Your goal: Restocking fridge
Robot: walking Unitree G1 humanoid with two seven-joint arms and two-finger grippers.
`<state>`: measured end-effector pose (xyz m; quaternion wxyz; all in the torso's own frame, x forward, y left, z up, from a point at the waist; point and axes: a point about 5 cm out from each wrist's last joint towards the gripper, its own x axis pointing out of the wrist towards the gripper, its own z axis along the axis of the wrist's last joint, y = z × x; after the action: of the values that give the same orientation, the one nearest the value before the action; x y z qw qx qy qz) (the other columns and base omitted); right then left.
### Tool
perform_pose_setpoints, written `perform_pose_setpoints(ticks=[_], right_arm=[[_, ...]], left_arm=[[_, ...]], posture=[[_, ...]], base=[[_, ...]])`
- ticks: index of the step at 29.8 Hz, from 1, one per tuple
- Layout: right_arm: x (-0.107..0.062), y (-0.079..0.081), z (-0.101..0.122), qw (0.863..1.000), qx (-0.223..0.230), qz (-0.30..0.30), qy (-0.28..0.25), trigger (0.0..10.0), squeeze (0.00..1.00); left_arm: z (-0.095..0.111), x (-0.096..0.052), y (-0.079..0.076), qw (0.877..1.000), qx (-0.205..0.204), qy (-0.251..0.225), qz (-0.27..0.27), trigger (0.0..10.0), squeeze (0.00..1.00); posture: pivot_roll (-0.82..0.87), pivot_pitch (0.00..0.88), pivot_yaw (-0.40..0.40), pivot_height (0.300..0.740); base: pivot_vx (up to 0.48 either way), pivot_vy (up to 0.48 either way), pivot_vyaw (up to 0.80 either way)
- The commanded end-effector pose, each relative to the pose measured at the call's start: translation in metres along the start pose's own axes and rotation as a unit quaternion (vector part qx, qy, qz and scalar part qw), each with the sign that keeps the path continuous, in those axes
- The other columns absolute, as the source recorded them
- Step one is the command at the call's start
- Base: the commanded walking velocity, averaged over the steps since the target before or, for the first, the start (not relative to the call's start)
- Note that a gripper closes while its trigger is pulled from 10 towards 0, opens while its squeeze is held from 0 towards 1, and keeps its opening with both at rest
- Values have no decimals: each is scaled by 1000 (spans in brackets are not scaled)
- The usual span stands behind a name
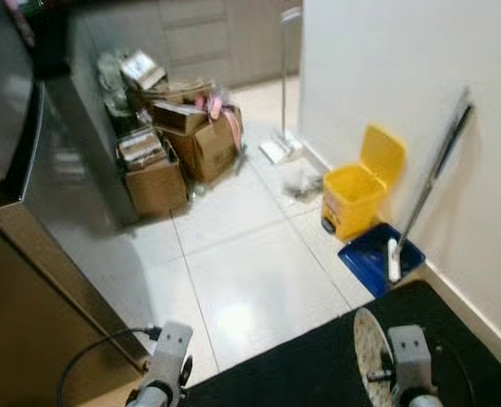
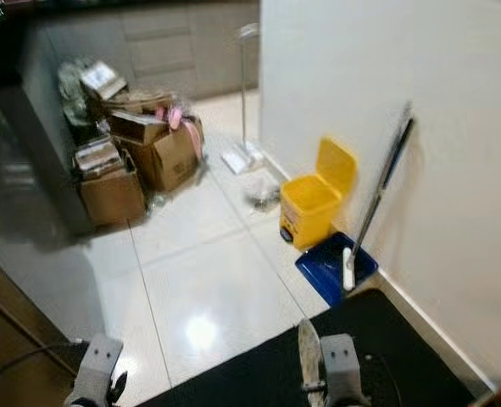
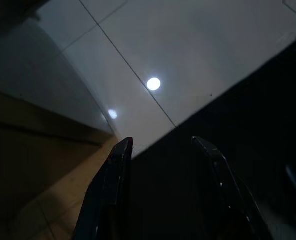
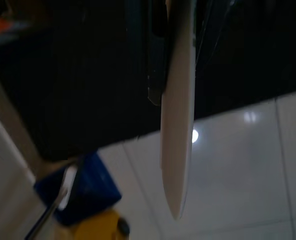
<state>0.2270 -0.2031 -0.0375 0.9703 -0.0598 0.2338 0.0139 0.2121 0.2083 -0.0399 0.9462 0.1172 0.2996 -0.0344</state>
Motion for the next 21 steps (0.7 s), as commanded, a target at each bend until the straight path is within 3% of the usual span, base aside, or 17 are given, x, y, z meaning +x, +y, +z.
perform_pose_setpoints(ticks=[1, 8, 21], right_arm=[[-3, 5, -7, 1000, 6, 6, 10, 10000, 0], [-3, 4, -7, 1000, 7, 6, 11, 10000, 0], [-3, 12, -8, 1000, 0, 29, 11, 10000, 0]], left_arm=[[-6, -2, 2, 1000, 2, 10, 3, 10000, 0], [-8, -3, 2, 1000, -2, 13, 7, 10000, 0], [-9, -5, 9, 1000, -13, 14, 25, 10000, 0]], posture=[[-73, 110, 35, 737], [-73, 111, 38, 737], [-71, 112, 37, 737]], base=[[480, 0, 0], [406, 0, 0], [0, 0, 0]])
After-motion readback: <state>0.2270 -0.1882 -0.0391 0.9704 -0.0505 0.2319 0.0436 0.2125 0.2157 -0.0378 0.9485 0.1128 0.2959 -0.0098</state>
